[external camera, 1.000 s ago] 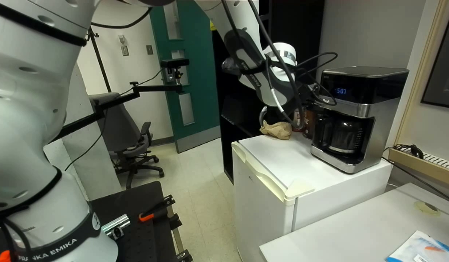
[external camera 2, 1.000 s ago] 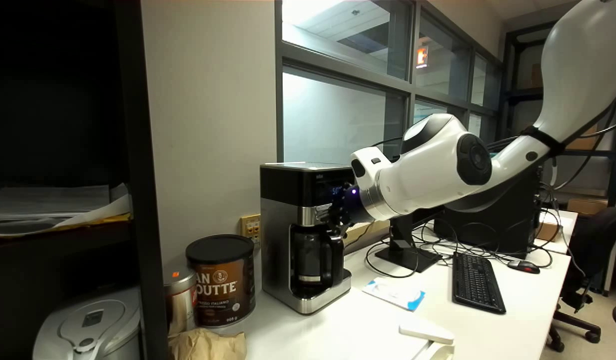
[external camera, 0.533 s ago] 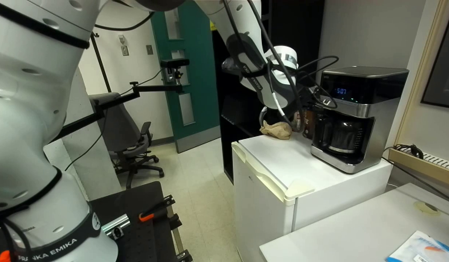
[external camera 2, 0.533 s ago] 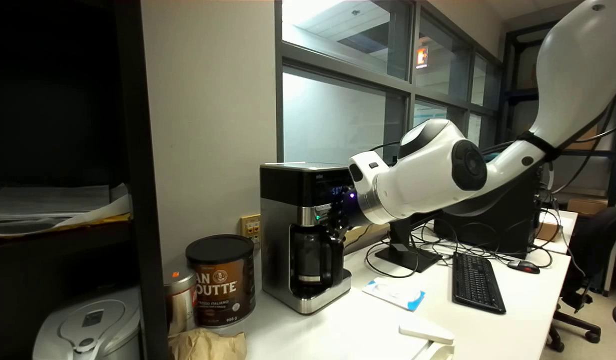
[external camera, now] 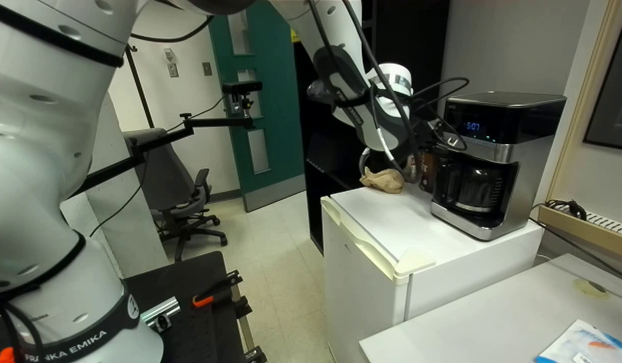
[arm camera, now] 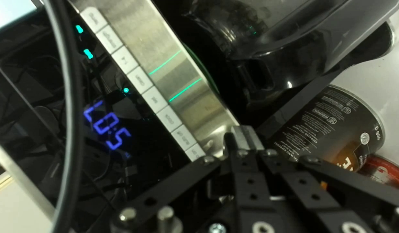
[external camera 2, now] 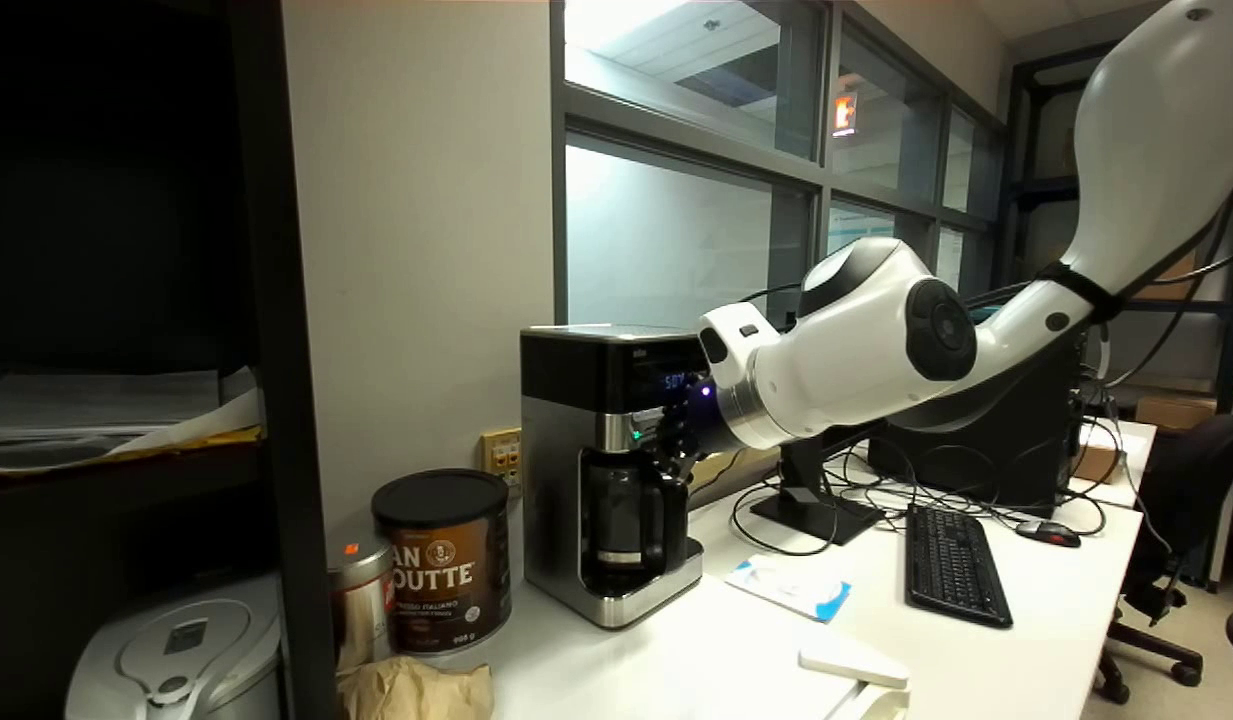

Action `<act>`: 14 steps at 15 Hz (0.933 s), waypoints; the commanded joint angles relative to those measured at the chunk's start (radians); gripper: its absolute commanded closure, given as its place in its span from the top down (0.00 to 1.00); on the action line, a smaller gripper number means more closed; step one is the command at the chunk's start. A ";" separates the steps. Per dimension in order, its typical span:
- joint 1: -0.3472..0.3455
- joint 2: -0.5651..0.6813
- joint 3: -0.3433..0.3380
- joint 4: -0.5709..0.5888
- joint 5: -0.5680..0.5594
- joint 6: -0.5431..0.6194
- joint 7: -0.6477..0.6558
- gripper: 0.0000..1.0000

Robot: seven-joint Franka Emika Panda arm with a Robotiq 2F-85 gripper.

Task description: Press a button on the coffee maker

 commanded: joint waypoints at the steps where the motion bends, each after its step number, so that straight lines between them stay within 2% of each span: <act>1: -0.021 -0.072 0.002 -0.077 0.001 0.011 0.030 0.00; 8: -0.077 -0.183 0.000 -0.171 0.012 0.029 0.078 0.00; 14: -0.123 -0.222 -0.004 -0.192 0.022 0.033 0.100 0.00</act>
